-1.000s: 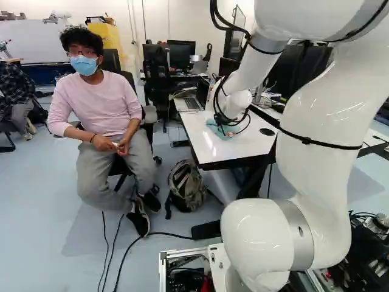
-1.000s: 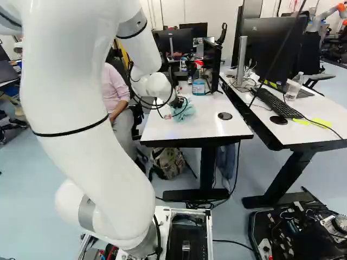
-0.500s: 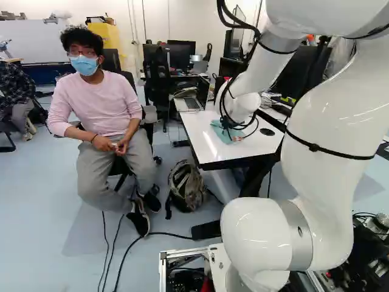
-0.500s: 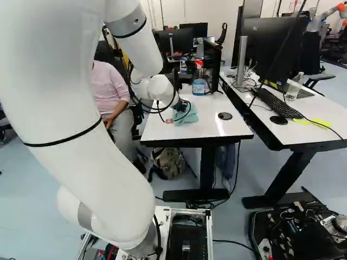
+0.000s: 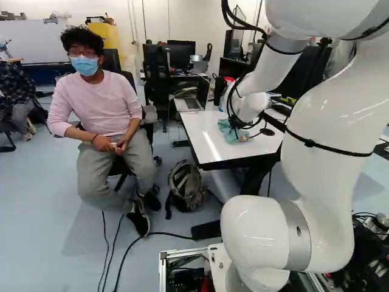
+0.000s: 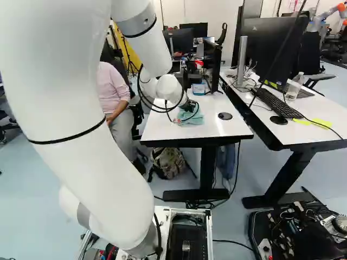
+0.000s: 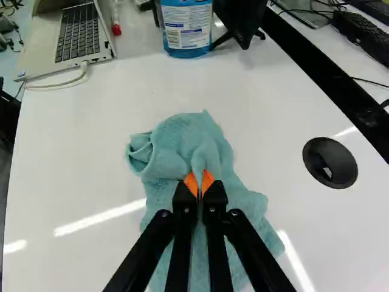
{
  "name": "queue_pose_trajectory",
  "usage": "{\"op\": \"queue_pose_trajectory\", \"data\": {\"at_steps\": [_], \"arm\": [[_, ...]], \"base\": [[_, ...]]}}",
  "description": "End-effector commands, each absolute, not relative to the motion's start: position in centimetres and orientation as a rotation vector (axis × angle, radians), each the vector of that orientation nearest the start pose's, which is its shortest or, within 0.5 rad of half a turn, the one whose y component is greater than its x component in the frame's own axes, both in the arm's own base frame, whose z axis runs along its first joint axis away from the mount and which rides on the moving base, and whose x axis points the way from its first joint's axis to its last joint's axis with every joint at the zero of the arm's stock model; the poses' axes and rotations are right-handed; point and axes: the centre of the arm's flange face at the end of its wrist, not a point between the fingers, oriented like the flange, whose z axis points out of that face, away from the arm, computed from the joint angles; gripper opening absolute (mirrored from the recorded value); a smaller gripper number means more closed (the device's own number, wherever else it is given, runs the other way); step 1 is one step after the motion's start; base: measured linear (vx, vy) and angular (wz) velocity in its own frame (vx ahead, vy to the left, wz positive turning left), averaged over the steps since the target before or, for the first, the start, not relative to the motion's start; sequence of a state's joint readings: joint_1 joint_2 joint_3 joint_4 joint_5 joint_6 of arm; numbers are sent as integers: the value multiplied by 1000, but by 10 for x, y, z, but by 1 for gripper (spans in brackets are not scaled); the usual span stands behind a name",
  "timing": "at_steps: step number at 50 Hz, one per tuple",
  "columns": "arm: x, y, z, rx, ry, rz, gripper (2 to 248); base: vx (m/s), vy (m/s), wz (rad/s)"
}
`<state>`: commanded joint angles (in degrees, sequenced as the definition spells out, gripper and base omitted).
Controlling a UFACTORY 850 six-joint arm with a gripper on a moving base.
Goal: Clean the table with the green towel
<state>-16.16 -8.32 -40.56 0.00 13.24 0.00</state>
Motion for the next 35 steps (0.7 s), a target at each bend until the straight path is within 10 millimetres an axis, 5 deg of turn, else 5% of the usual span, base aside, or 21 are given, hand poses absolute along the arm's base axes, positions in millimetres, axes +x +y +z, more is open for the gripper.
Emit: {"op": "queue_pose_trajectory", "data": {"at_steps": [35], "arm": [[502, -163, 406, -2967, 470, -1281, 28]], "base": [[0, 0, 0]]}}
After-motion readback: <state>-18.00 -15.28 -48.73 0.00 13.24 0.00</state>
